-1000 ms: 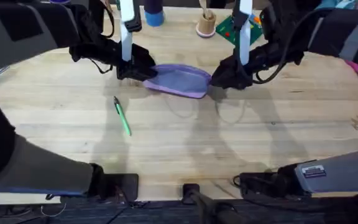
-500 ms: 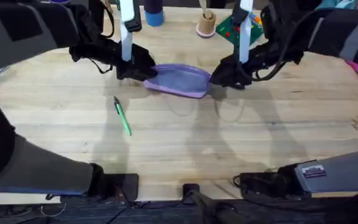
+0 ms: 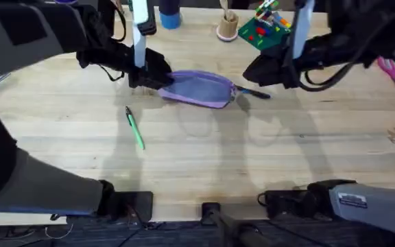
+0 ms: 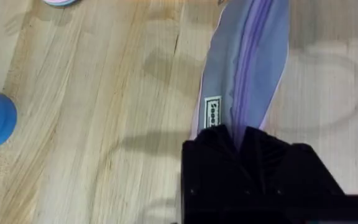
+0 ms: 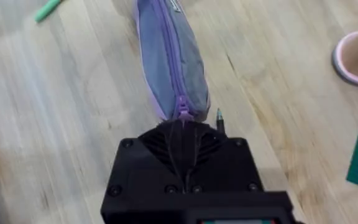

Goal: Unzip the bag, pick up the pens from the table one at a time and place them inside, then zip the bag closed.

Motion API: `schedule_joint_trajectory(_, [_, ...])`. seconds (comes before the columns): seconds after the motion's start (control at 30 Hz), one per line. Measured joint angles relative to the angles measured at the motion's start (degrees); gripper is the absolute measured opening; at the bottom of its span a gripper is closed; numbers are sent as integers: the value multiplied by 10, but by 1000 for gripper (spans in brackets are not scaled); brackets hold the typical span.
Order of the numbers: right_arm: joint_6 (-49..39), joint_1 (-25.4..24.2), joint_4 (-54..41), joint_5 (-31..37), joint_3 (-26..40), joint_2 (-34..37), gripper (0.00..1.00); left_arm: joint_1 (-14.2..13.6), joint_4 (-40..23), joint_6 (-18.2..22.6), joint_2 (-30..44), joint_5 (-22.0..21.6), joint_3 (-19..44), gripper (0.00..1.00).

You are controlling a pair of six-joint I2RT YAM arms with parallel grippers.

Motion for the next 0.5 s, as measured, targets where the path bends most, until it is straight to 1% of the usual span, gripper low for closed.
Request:
schedule_joint_trajectory(0.07, [0, -3, -10, 0, 0, -27, 28, 0, 0, 0, 0, 0, 0, 43])
schedule_joint_trajectory(0.37, [1, -3, -11, 0, 0, -29, 37, 0, 0, 0, 0, 0, 0, 43])
schedule_joint_trajectory(0.4, [3, -3, -12, 0, 0, -29, 147, 0, 0, 0, 0, 0, 0, 43])
schedule_joint_trajectory(0.47, [3, -3, -12, 3, 0, -29, 446, 0, 0, 0, 0, 0, 0, 43])
schedule_joint_trajectory(0.5, [3, -3, -13, 7, 0, -29, 580, 0, 0, 0, 0, 0, 0, 42])
